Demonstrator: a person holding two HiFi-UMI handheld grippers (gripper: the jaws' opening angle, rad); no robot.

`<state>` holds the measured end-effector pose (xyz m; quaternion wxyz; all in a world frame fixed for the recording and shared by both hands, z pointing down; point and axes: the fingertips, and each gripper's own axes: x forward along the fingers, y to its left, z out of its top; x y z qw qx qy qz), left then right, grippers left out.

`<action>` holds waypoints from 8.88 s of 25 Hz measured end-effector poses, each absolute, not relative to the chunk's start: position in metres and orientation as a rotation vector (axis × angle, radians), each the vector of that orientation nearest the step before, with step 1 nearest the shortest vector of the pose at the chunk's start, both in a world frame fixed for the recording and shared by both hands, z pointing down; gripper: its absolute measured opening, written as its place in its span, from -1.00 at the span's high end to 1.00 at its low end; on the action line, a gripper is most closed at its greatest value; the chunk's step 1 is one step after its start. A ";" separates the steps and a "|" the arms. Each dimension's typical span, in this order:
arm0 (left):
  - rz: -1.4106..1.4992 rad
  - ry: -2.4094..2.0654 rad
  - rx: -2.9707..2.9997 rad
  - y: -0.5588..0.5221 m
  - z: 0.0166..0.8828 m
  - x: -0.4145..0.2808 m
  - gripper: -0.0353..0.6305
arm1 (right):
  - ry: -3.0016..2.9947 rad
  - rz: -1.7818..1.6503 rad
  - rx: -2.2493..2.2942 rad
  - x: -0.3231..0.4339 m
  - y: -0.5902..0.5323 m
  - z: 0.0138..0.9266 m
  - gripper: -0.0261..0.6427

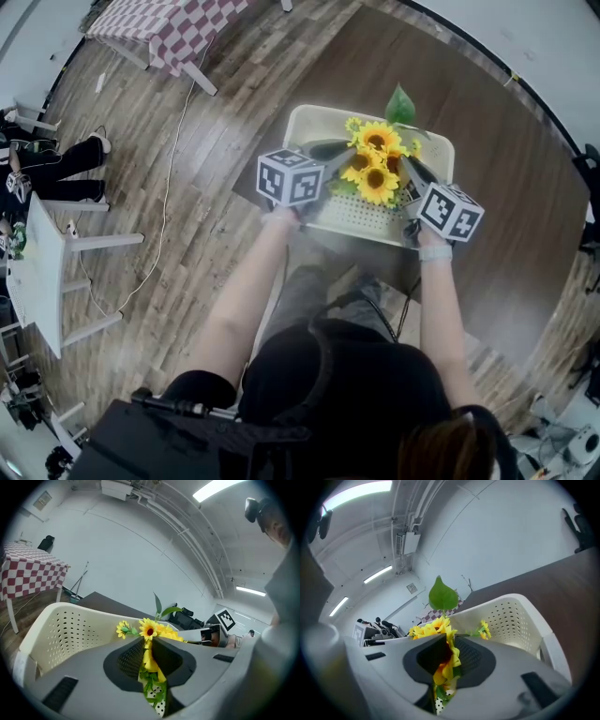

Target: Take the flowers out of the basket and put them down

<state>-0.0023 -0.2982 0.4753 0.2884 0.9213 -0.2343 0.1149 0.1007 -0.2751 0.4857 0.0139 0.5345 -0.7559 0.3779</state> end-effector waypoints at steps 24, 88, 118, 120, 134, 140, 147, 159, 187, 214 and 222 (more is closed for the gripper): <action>0.221 -0.727 2.496 -0.295 0.446 -0.013 0.84 | -2.525 1.099 1.648 0.087 -0.265 0.449 0.91; 0.104 -0.311 2.748 -0.179 0.330 0.170 0.85 | -2.519 0.901 2.207 0.255 -0.114 0.341 0.92; 0.184 0.102 2.714 -0.136 0.335 0.240 0.85 | -2.192 0.881 2.620 0.301 -0.050 0.340 0.92; 0.196 0.123 2.715 -0.112 0.342 0.263 0.85 | -2.175 0.884 2.646 0.324 -0.024 0.348 0.92; 0.278 0.285 2.666 -0.034 0.367 0.331 0.85 | -1.991 0.932 2.813 0.380 0.061 0.374 0.92; 0.313 0.338 2.652 -0.021 0.387 0.347 0.85 | -1.948 0.939 2.850 0.392 0.074 0.390 0.92; 0.356 0.394 2.630 -0.005 0.401 0.364 0.85 | -1.889 0.943 2.888 0.405 0.089 0.402 0.92; 0.435 0.410 2.600 0.004 0.443 0.380 0.85 | -1.824 1.042 2.896 0.421 0.097 0.444 0.92; 0.437 0.378 2.579 0.008 0.473 0.393 0.85 | -1.836 1.160 2.864 0.440 0.097 0.482 0.91; 0.406 0.290 2.651 0.000 0.475 0.386 0.75 | -1.753 1.051 2.860 0.444 0.096 0.489 0.80; 0.381 0.258 2.677 -0.005 0.469 0.380 0.69 | -1.759 1.008 2.886 0.445 0.097 0.482 0.67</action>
